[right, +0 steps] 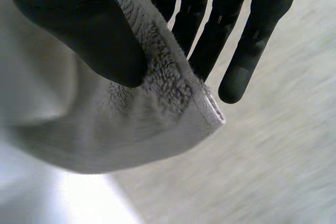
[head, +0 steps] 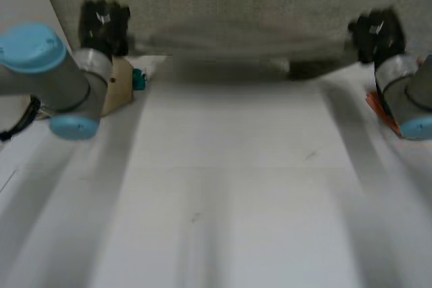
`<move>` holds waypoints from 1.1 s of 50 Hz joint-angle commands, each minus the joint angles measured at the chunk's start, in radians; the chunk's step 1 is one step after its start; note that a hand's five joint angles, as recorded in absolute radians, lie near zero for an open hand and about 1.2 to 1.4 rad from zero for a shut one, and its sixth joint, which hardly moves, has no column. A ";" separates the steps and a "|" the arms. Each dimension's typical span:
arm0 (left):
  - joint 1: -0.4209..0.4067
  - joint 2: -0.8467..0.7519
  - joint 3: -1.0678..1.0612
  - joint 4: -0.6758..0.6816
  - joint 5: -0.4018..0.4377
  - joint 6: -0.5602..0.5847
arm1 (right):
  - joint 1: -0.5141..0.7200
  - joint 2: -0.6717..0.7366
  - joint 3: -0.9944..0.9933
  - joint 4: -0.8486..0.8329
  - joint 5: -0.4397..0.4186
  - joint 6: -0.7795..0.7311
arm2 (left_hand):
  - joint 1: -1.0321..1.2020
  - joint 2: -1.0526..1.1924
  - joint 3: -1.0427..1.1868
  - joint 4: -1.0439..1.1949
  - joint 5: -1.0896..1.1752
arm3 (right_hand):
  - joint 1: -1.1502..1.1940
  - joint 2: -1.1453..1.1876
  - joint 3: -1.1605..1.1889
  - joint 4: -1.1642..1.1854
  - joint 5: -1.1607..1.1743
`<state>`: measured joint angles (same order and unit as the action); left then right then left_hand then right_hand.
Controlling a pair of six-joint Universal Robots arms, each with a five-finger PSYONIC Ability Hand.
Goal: Fold the laundry.
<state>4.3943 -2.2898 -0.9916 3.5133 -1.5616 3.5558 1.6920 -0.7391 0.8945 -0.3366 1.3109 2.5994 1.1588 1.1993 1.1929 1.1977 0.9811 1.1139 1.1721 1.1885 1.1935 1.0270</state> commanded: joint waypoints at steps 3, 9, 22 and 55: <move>0.013 0.110 -0.295 -0.178 0.023 0.145 | -0.054 -0.049 0.250 0.247 -0.027 -0.126 | 0.237 0.197 0.203 0.199 0.241 | 0.282 0.224 0.208 0.203 0.195; 0.037 0.222 -0.488 -0.345 0.060 0.264 | -0.098 -0.195 0.352 0.494 -0.022 -0.212 | 0.237 0.197 0.203 0.199 0.241 | 0.282 0.224 0.208 0.203 0.195; 0.093 0.418 -0.783 -0.777 0.075 0.604 | -0.201 -0.371 0.468 1.133 0.001 -0.605 | 0.237 0.197 0.203 0.199 0.241 | 0.282 0.224 0.208 0.203 0.195; -0.113 -0.342 0.462 -0.507 -0.083 0.245 | -0.002 0.236 -0.178 0.320 0.159 -0.235 | -0.336 -0.377 -0.370 -0.375 -0.333 | -0.810 -0.868 -0.885 -0.890 -0.898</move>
<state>4.3163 -2.5159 -0.6774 3.0259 -1.6507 3.7932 1.6751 -0.6209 0.8630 -0.0184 1.4408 2.3677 1.1547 1.1911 1.1883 1.1928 0.9918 1.0502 1.0899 1.1013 1.1087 0.9359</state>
